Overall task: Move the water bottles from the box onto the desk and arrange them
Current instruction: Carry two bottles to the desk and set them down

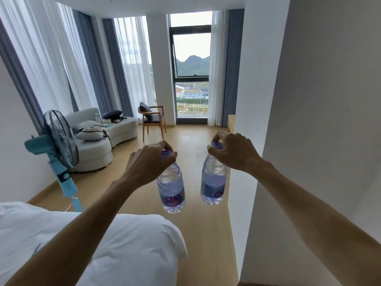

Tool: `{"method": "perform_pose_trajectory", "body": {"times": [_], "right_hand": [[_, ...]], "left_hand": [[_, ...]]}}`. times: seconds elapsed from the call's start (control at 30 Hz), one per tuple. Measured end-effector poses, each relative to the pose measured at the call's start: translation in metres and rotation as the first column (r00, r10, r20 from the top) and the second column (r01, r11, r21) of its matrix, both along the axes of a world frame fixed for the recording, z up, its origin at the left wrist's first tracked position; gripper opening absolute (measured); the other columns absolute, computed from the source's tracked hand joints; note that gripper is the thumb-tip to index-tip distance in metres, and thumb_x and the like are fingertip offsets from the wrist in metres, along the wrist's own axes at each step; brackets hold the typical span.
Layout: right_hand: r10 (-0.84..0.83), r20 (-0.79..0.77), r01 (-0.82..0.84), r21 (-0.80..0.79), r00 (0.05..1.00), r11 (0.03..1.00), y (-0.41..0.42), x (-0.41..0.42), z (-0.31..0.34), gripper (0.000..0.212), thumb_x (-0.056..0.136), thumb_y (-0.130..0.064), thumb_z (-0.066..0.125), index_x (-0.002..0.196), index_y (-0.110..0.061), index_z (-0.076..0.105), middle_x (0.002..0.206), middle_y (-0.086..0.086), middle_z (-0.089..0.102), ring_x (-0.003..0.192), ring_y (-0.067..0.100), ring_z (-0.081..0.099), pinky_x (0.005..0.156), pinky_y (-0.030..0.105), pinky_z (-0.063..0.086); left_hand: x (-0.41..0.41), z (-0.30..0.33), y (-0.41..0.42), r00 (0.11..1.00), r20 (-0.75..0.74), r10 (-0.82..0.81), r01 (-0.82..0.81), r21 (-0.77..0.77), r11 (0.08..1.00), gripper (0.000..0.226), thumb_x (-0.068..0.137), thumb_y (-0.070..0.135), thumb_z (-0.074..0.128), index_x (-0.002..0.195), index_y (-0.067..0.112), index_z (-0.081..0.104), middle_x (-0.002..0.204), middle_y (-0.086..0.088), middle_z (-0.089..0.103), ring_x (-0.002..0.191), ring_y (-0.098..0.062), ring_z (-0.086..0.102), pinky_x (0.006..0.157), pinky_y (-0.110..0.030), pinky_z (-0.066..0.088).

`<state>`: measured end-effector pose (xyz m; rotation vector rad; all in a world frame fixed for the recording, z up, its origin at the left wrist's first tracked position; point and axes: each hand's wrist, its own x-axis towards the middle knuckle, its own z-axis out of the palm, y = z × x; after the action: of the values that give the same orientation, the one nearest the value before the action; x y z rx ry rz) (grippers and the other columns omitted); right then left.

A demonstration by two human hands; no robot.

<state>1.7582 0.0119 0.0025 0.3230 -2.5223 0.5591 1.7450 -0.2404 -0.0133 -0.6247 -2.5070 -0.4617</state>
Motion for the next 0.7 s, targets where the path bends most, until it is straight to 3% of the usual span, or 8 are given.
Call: {"method": "perform_pose_trajectory", "body": {"times": [0.3,0.5,0.6,0.7], "right_hand": [[0.076,0.024,-0.076,0.008,0.997,0.997,0.018,-0.204,-0.022,0.03,0.086,-0.036,0.065,0.098,-0.009,0.068,0.087,0.003,0.072,0.065,0.018,0.06,0.058,0.023,0.047],[0.118,0.063,-0.12,0.032,0.991,0.992,0.031,-0.342,-0.017,0.03,0.086,-0.037,0.065,0.099,-0.01,0.067,0.088,0.005,0.072,0.065,0.021,0.064,0.052,0.021,0.046],[0.113,0.046,-0.114,0.022,0.992,0.993,0.036,-0.4,-0.019,0.031,0.086,-0.037,0.066,0.1,-0.01,0.067,0.087,0.005,0.071,0.06,0.017,0.059,0.048,0.016,0.035],[0.088,0.037,-0.088,0.002,0.995,0.996,0.043,-0.458,-0.021,0.031,0.086,-0.038,0.065,0.1,-0.011,0.067,0.085,0.004,0.069,0.06,0.017,0.057,0.048,0.017,0.033]], "left_hand": [[-0.19,-0.013,0.022,1.0,0.028,0.002,-0.001,-0.013,1.0,0.028,0.095,0.046,0.052,0.103,0.02,0.06,0.083,0.007,0.059,0.061,0.005,0.05,0.049,-0.013,0.03],[-0.307,-0.002,0.037,0.995,0.075,0.065,-0.067,0.014,0.998,0.018,0.094,0.048,0.051,0.095,0.03,0.053,0.083,0.007,0.061,0.063,0.001,0.051,0.05,-0.016,0.03],[-0.359,0.002,0.043,0.994,0.081,0.077,-0.079,0.024,0.997,0.02,0.093,0.049,0.051,0.096,0.029,0.055,0.085,0.007,0.061,0.068,-0.009,0.056,0.051,-0.017,0.031],[-0.415,0.003,0.05,0.994,0.07,0.089,-0.092,0.038,0.995,0.025,0.093,0.049,0.05,0.097,0.026,0.059,0.086,0.006,0.062,0.072,-0.013,0.058,0.052,-0.018,0.033]]}}
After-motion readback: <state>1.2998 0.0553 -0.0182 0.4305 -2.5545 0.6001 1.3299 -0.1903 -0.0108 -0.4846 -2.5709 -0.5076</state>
